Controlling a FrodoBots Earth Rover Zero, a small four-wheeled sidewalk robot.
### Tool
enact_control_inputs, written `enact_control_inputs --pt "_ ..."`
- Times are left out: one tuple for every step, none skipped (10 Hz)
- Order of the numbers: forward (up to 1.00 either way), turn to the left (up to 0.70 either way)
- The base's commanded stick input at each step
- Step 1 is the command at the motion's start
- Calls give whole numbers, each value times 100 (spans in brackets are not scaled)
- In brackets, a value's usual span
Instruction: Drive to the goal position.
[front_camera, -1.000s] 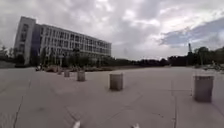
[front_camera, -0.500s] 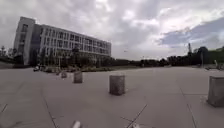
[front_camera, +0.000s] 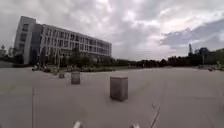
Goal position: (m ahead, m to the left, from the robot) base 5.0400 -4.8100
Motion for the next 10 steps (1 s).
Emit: enact_control_inputs --pt "70 0" --pt "70 0" --pt "70 0" --pt "70 0" --pt "70 0" --pt "70 0" --pt "70 0" --pt "70 0" --pt "70 0" --pt "70 0"
